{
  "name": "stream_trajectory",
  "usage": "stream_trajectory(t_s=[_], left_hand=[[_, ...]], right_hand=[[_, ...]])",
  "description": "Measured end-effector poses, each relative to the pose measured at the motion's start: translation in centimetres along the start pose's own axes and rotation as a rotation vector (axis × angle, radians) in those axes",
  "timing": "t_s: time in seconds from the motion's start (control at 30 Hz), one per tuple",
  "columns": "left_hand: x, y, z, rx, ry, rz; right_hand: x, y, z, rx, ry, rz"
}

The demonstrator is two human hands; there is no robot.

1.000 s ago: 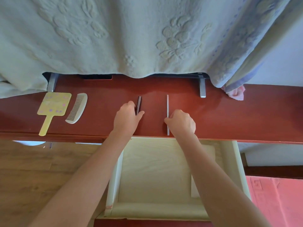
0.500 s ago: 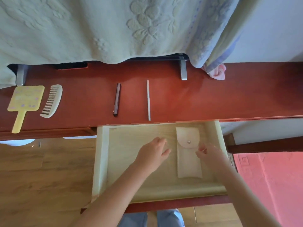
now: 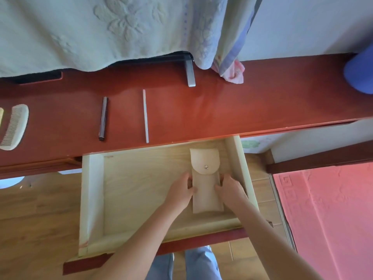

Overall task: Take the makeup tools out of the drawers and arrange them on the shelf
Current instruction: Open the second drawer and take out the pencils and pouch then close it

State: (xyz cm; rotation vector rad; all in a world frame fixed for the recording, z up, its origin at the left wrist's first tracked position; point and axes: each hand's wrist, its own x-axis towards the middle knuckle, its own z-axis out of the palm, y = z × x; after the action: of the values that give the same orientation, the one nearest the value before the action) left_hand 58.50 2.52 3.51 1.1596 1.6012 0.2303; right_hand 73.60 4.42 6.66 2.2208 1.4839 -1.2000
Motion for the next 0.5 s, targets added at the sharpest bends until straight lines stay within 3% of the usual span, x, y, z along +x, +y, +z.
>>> stream_trajectory(t_s=[0.3, 0.5], left_hand=[[-5.6, 1.9, -4.0, -0.07, -0.008, 0.108], [-6.5, 6.2, -7.7, -0.109, 0.124, 0.247]], right_hand=[[-5.0, 0.5, -3.2, 0.265, -0.025, -0.202], [-6.5, -2.2, -7.5, 0.329, 0.105, -0.362]])
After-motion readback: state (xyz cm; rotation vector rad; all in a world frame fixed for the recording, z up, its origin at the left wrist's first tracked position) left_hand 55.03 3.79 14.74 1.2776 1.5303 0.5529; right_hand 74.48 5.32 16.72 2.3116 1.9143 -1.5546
